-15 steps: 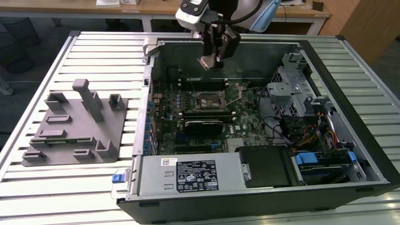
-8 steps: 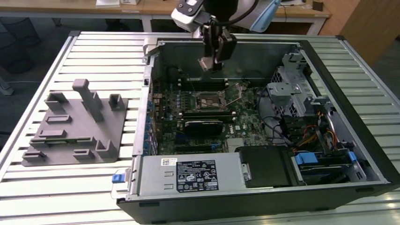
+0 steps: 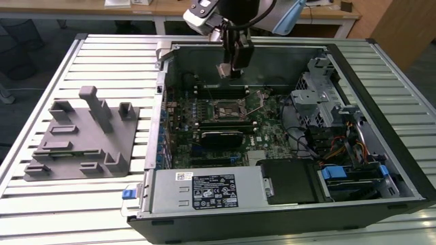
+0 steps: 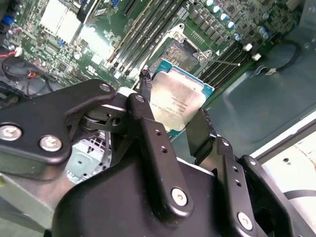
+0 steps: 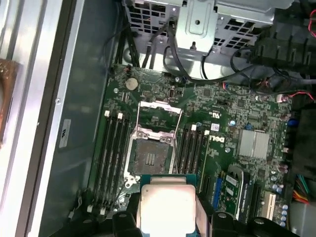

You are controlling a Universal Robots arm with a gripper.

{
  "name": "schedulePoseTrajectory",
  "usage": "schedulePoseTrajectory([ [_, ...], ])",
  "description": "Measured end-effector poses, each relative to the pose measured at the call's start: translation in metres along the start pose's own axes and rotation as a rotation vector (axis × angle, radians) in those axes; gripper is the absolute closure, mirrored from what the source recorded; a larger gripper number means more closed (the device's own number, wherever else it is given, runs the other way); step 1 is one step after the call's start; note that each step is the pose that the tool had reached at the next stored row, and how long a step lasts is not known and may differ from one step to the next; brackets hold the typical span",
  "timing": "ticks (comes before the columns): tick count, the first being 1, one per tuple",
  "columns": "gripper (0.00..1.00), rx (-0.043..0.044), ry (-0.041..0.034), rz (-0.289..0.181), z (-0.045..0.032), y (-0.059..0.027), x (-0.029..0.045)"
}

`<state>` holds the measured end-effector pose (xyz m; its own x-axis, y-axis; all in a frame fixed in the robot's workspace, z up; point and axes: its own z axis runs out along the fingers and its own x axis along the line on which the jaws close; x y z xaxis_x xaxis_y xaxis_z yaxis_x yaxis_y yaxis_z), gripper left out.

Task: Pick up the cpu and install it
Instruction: 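Place the cpu into insertion slot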

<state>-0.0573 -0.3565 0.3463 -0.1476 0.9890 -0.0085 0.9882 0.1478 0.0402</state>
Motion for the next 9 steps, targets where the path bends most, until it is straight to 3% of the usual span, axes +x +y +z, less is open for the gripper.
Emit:
schedulePoseTrajectory([
  [9, 0.47, 0.0007, -0.0026, 0.074, 0.0119, 0.0062, 0.0036],
])
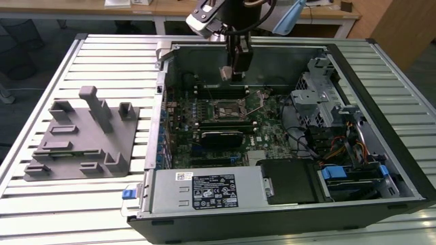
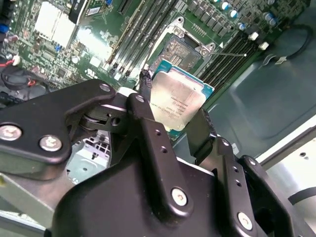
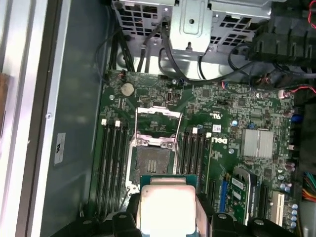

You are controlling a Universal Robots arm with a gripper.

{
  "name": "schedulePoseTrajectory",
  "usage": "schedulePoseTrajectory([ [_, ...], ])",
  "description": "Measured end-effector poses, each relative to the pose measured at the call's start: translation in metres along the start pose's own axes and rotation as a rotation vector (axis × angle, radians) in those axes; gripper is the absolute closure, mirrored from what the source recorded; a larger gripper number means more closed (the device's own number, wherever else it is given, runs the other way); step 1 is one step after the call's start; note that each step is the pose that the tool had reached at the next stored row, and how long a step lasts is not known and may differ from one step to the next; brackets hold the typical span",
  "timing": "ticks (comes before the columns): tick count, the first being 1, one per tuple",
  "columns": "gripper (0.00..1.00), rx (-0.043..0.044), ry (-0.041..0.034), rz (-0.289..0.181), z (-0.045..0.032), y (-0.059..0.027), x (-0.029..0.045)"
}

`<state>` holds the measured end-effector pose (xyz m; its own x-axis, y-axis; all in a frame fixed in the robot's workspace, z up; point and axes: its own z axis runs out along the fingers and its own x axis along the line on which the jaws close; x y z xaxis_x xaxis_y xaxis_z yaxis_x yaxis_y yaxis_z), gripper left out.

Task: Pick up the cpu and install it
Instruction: 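Place the cpu into insertion slot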

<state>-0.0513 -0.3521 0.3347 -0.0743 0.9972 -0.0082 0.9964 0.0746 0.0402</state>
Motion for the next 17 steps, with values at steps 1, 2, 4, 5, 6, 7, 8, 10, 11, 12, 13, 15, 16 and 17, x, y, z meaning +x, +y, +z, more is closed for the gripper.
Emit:
schedulePoseTrajectory([
  [1, 0.47, 0.0000, -0.0003, 0.010, 0.0011, 0.0001, 0.0001],
  [2, 0.47, 0.0001, -0.0006, 0.019, 0.0023, 0.0003, 0.0003],
  [4, 0.47, 0.0004, -0.0013, 0.028, 0.0051, 0.0011, 0.0015],
  [5, 0.47, 0.0003, -0.0012, 0.030, 0.0069, 0.0017, 0.0026],
  [6, 0.47, 0.0006, -0.0012, 0.031, 0.0087, 0.0023, 0.0036],
  [7, 0.47, 0.0008, -0.0013, 0.033, 0.0106, 0.0030, 0.0044],
  [8, 0.47, 0.0008, -0.0012, 0.036, 0.0122, 0.0034, 0.0050],
  [10, 0.47, 0.0009, -0.0015, 0.042, 0.0150, 0.0035, 0.0059],
  [11, 0.47, 0.0010, -0.0014, 0.043, 0.0161, 0.0035, 0.0061],
  [12, 0.47, 0.0010, -0.0017, 0.045, 0.0172, 0.0035, 0.0062],
  [13, 0.47, 0.0010, -0.0017, 0.046, 0.0186, 0.0034, 0.0062],
  [15, 0.47, 0.0011, -0.0018, 0.047, 0.0207, 0.0033, 0.0063],
  [16, 0.47, 0.0010, -0.0017, 0.048, 0.0220, 0.0033, 0.0063],
  [17, 0.47, 0.0011, -0.0019, 0.049, 0.0226, 0.0032, 0.0063],
])
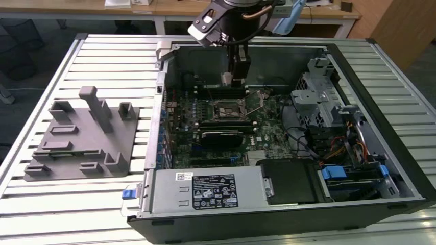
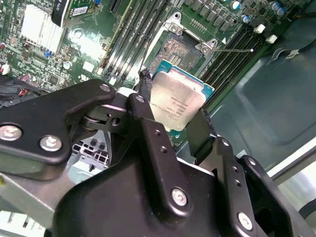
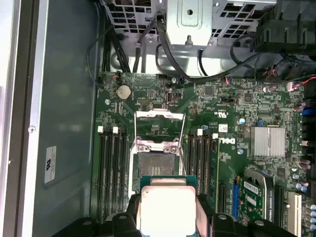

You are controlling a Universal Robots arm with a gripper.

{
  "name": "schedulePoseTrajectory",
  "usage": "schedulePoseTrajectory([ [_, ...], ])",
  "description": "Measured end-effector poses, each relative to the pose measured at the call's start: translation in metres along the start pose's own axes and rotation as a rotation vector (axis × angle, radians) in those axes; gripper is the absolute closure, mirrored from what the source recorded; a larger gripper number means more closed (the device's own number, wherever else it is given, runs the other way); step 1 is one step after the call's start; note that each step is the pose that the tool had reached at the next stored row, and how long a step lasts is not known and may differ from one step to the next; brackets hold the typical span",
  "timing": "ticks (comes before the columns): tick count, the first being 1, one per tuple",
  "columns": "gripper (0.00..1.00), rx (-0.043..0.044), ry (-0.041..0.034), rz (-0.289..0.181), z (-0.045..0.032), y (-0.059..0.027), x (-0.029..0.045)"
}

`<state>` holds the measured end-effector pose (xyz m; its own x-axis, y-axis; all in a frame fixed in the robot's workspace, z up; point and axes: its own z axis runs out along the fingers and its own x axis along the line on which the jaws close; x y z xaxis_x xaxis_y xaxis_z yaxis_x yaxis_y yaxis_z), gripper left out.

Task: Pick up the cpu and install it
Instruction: 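Place the cpu into insertion slot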

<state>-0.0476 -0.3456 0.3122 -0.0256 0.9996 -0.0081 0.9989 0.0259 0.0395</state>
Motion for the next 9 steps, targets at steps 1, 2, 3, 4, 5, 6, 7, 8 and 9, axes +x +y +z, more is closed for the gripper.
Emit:
schedulePoseTrajectory([
  [1, 0.47, 0.0000, -0.0001, 0.000, 0.0003, 0.0000, 0.0000],
  [2, 0.47, 0.0000, 0.0000, 0.000, 0.0005, 0.0000, 0.0000],
  [3, 0.47, 0.0000, 0.0001, 0.000, 0.0009, 0.0000, 0.0000],
  [4, 0.47, -0.0002, 0.0003, 0.000, 0.0019, -0.0001, 0.0000],
  [5, 0.47, -0.0001, 0.0001, 0.000, 0.0024, -0.0001, 0.0000],
  [6, 0.47, 0.0000, 0.0001, 0.000, 0.0029, -0.0001, 0.0000],
  [7, 0.47, -0.0001, 0.0001, 0.000, 0.0034, -0.0002, 0.0000],
  [8, 0.47, -0.0001, 0.0001, 0.000, 0.0041, -0.0002, 0.0000],
  [9, 0.47, -0.0001, 0.0001, 0.000, 0.0048, -0.0002, 0.0000],
])
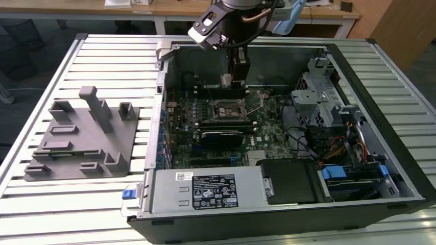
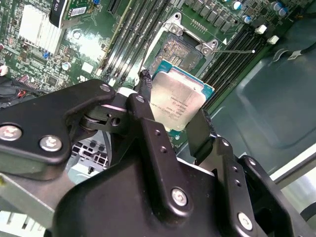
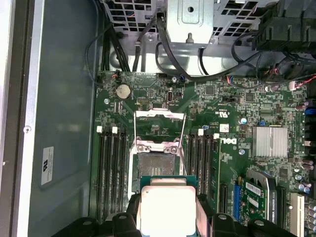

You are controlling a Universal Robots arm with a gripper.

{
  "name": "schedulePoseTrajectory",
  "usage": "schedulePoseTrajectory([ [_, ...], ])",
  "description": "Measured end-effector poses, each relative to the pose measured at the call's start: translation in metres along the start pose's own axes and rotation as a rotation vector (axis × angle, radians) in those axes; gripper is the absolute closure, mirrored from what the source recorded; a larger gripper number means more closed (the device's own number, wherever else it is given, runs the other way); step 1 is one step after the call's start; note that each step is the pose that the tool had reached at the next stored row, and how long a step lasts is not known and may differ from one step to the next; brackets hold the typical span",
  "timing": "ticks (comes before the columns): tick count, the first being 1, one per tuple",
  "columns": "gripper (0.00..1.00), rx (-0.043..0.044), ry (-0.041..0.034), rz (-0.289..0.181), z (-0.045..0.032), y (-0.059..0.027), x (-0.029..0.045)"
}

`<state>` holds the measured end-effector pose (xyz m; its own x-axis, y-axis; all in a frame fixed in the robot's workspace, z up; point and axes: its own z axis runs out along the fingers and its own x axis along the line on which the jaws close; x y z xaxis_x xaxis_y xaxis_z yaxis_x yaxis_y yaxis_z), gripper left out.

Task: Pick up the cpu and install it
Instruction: 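Place the cpu into insertion slot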

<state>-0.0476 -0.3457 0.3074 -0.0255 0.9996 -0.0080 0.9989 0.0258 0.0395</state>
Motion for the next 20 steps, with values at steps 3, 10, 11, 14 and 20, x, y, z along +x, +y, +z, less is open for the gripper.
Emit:
schedulePoseTrajectory([
  [3, 0.47, 0.0000, 0.0000, 0.000, 0.0019, -0.0001, 0.0000],
  [10, 0.47, 0.0000, 0.0001, 0.000, 0.0057, -0.0002, 0.0000],
  [11, 0.47, 0.0000, 0.0000, 0.000, 0.0062, -0.0002, 0.0001],
  [14, 0.47, 0.0001, 0.0000, 0.000, 0.0080, -0.0003, 0.0001],
  [20, 0.47, 0.0000, 0.0000, 0.000, 0.0113, -0.0005, 0.0001],
])
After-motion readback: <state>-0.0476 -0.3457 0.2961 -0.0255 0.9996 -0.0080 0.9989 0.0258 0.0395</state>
